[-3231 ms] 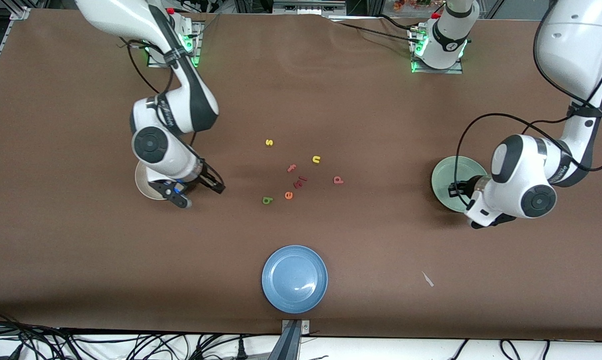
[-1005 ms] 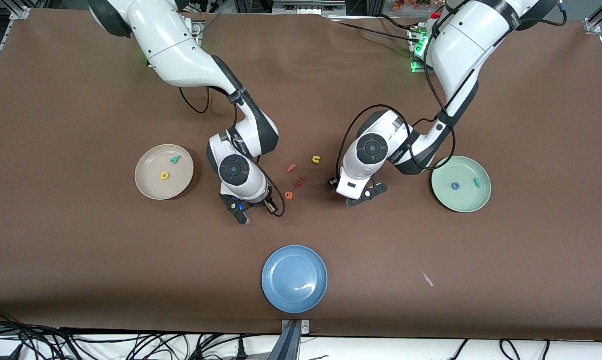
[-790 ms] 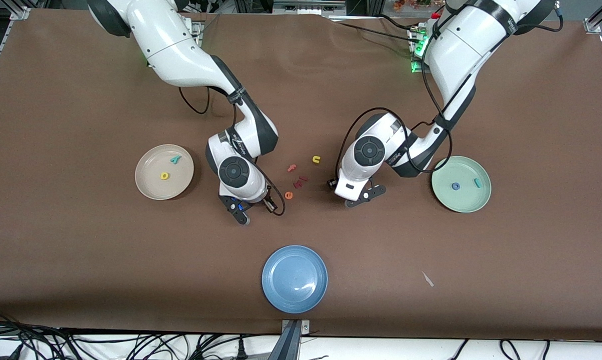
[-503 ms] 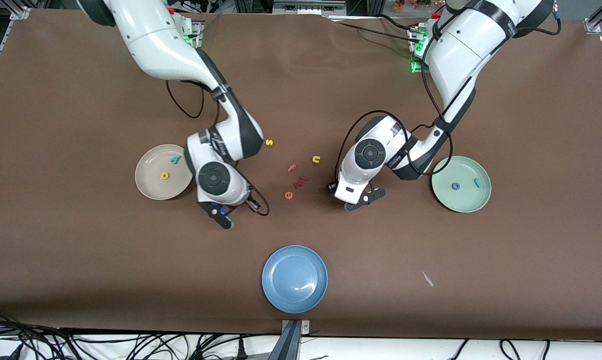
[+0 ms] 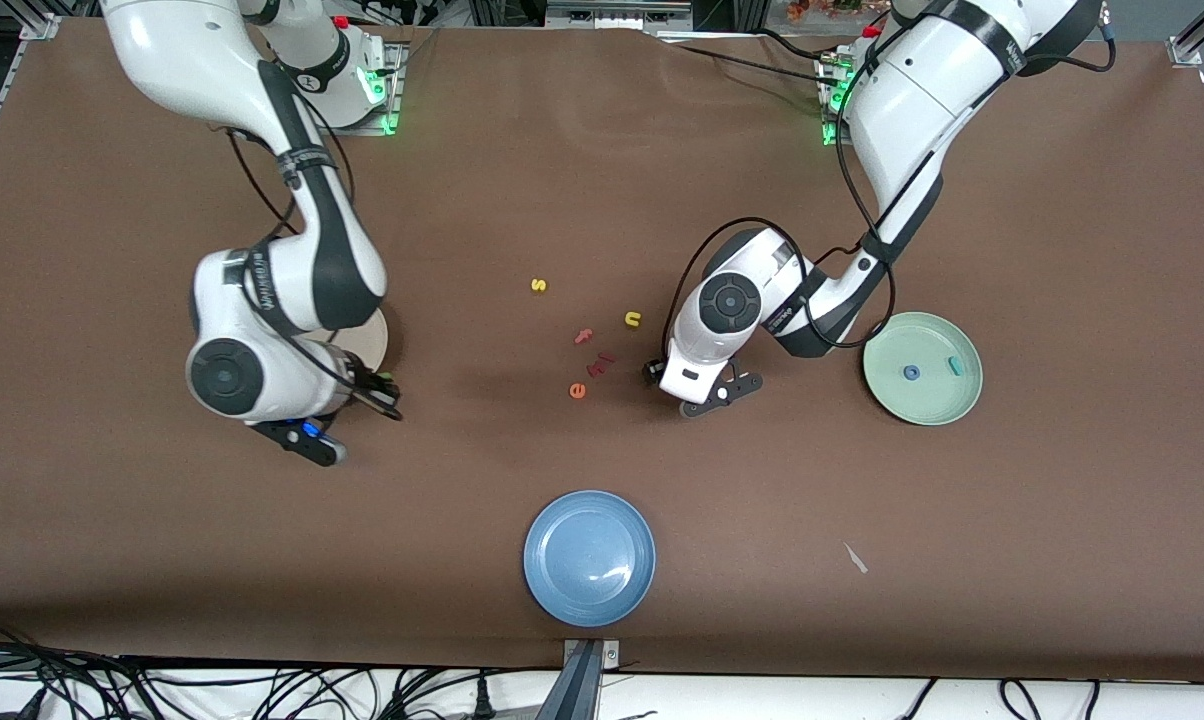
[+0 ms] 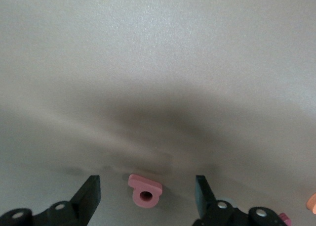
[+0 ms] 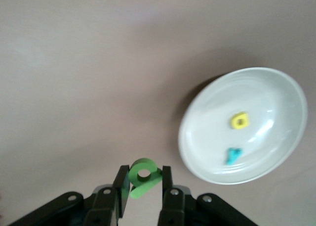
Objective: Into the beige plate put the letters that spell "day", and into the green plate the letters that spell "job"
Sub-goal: 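Carry the green letter toward the cream plate while the left gripper grasps pink letter, then release the green letter onto the cream plate with the right gripper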
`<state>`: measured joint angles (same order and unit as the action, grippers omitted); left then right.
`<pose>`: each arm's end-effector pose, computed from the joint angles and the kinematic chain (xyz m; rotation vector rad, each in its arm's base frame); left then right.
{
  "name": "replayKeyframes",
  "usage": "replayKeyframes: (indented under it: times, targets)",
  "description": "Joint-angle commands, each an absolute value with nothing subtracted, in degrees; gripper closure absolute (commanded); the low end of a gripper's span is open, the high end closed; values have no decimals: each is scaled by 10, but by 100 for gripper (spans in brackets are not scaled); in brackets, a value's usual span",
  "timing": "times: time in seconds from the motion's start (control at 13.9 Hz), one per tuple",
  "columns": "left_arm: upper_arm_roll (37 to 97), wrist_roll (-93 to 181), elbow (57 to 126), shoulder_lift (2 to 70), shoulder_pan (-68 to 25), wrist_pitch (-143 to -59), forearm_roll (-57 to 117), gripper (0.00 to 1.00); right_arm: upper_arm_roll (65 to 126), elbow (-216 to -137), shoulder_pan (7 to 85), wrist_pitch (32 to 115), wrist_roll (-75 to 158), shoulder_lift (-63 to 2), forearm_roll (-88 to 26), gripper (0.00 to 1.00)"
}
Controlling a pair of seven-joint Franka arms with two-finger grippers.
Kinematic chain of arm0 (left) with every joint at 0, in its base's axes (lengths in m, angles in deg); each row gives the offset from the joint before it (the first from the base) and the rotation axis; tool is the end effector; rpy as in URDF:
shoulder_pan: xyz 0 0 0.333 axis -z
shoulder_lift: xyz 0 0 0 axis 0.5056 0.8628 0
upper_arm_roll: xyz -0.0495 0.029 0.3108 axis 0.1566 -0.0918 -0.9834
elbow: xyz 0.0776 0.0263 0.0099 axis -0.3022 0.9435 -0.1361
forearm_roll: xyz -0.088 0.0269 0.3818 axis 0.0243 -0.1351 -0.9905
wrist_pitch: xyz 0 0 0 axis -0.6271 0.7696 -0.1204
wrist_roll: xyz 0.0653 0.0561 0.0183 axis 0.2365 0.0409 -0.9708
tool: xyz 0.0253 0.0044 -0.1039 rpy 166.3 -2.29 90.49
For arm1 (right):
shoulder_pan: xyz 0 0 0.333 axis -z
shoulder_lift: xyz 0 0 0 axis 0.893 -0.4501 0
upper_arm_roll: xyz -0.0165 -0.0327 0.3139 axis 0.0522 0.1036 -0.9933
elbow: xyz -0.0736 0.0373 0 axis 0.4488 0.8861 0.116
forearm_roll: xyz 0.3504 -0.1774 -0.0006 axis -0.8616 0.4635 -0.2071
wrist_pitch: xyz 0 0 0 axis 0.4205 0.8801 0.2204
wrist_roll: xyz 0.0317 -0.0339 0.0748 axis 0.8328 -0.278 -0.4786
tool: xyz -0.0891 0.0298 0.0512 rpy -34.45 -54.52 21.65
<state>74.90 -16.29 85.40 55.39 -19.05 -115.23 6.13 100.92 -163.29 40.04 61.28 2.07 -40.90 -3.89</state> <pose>0.5667 -0.3816 0.1923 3.0109 0.6711 -0.1862 0.6521 0.1758 0.3078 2.9798 -0.6577 -0.4247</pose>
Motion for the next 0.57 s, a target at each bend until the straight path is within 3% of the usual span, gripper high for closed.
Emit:
replayKeyframes:
  times: [0.0, 0.22, 0.5]
  targets:
    - [744, -163, 832, 562, -185, -1148, 42, 4, 1041, -1787, 393, 665, 108, -330, -49, 84]
    - [744, -162, 831, 564, -184, -1148, 41, 5, 1081, -1859, 393, 722, 193, -333, -48, 84]
    - [744, -150, 831, 570, -182, -1148, 32, 5, 1084, -1878, 408, 746, 208, -367, -48, 84]
